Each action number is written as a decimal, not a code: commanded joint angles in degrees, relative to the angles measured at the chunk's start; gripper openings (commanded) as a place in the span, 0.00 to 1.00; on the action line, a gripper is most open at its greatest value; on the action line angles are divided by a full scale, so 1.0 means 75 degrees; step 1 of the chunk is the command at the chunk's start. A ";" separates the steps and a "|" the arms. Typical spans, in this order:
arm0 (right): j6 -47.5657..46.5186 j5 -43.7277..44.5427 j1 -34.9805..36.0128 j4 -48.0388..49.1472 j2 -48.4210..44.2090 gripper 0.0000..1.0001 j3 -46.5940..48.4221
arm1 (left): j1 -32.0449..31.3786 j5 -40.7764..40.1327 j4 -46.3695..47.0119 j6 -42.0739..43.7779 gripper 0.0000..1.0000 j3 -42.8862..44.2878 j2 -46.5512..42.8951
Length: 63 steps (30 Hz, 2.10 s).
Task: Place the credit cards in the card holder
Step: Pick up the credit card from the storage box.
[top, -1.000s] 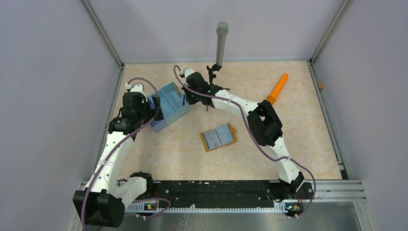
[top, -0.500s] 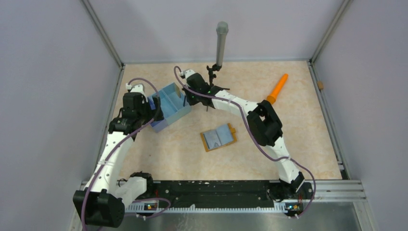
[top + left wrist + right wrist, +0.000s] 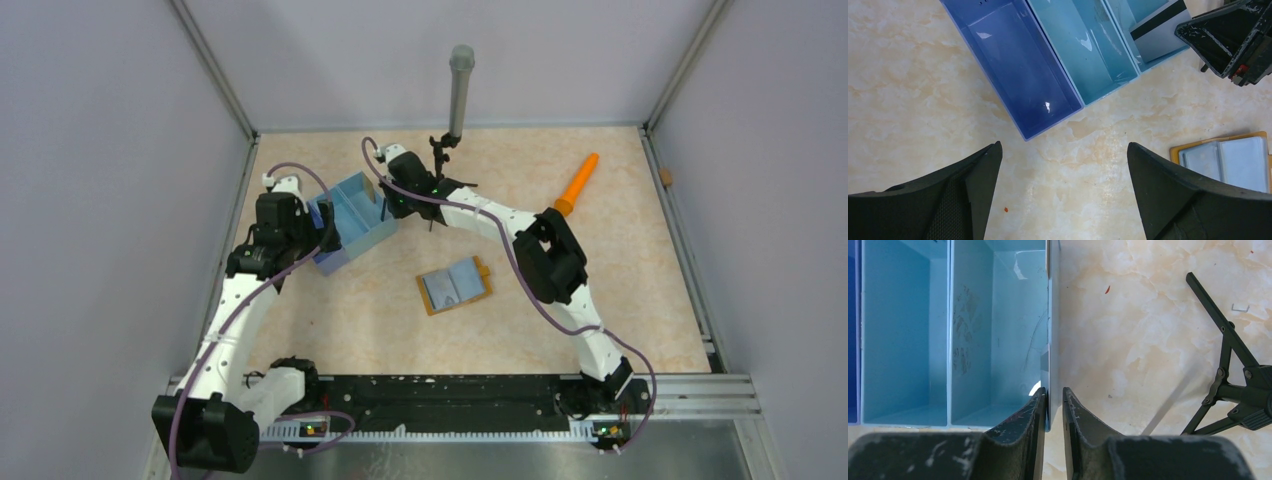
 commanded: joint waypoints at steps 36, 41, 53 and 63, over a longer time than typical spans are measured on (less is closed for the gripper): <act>-0.0232 0.0135 0.0123 -0.0018 -0.0520 0.03 0.0458 | 0.0039 0.0211 0.0170 0.0069 0.99 -0.0061 0.0025; -0.0265 0.0154 0.0147 0.0041 -0.0690 0.03 0.0433 | 0.0039 0.0210 0.0170 0.0069 0.99 -0.0067 0.0028; -0.0255 0.0074 0.0193 0.0194 -0.1048 0.02 0.0212 | 0.0039 0.0229 0.0170 0.0081 0.99 -0.0067 0.0026; -0.0260 0.0166 0.0194 0.0081 -0.0920 0.14 0.0198 | 0.0039 0.0286 0.0182 0.0092 0.99 -0.0077 0.0004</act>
